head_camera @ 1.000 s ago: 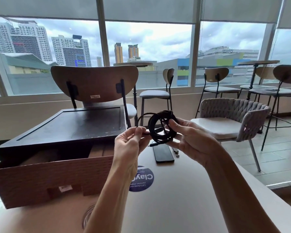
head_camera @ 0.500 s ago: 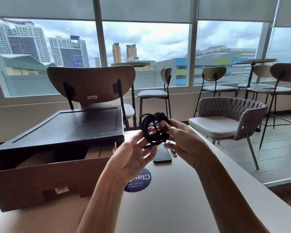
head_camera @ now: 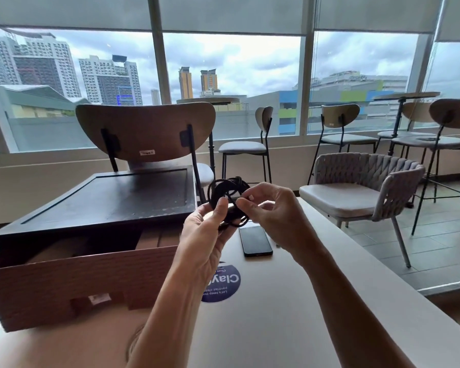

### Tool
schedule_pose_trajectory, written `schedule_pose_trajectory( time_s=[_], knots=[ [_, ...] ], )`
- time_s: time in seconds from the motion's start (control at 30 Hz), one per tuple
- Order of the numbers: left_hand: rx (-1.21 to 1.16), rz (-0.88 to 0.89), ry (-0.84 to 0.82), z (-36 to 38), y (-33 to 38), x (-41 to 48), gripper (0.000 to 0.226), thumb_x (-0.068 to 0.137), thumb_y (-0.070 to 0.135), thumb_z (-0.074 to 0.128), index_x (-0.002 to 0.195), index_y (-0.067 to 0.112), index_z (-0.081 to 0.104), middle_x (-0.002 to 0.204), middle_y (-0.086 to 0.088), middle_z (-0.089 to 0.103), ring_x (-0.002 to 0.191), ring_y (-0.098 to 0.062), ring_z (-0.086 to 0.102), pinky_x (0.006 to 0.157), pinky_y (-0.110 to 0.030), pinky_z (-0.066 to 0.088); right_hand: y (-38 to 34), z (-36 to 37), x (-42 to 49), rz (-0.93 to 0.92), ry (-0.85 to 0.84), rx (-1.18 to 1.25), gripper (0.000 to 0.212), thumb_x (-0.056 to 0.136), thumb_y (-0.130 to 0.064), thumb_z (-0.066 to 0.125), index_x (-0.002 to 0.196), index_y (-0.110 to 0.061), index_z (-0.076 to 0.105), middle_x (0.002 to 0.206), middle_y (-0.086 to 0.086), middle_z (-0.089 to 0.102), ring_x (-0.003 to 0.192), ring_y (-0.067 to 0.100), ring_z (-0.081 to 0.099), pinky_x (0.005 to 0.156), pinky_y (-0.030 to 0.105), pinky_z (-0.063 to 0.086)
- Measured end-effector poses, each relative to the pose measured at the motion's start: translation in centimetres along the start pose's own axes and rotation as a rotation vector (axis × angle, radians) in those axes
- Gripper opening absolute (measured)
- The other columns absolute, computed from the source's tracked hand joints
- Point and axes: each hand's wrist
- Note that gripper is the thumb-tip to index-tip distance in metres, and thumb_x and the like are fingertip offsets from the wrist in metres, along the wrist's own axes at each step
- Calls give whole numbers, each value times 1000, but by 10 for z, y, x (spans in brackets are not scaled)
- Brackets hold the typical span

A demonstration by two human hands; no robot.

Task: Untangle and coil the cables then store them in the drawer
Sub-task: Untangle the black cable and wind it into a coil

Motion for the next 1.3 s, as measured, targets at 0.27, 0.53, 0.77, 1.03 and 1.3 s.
schedule_pose_trajectory(
  time_s=[0.27,0.53,0.77,1.03,1.3],
  knots=[
    [74,-100,177,-2,-2,5,5,94,18,65,98,14,65,86,-1,74,85,-15,61,74,-32,41,2,-3,3,76,94,32,9,88,-13,73,81,-9,71,61,-6,67,62,13,70,73,37,62],
    [78,-86,159,-13,8,2,10,97,19,61,92,10,64,76,-4,74,69,-16,65,64,-28,52,1,-7,2,179,94,158,10,94,-18,67,89,-9,68,74,0,67,66,9,71,71,29,60],
    [84,-65,-34,-1,14,-6,19,100,17,55,115,5,60,107,-14,74,93,-27,73,78,-34,58,-5,0,-3,361,-238,344,39,96,-36,62,130,-19,51,115,10,69,98,19,72,73,31,61],
    [658,100,-39,-10,31,-15,14,100,25,58,103,17,69,96,2,77,94,-9,72,89,-32,52,-7,4,-4,194,-204,356,25,96,-18,64,119,-8,64,99,12,76,92,21,74,83,34,60],
    [692,192,-53,-37,42,-30,23,93,19,68,110,4,72,103,-12,77,99,-21,74,89,-26,57,-17,2,-6,185,-276,295,23,94,-22,66,112,-9,70,99,13,76,96,22,73,89,32,57]
  ],
)
Point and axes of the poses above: each hand's wrist, its own x-axis towards the middle knuckle, its own z-axis out of the palm, y = z × x
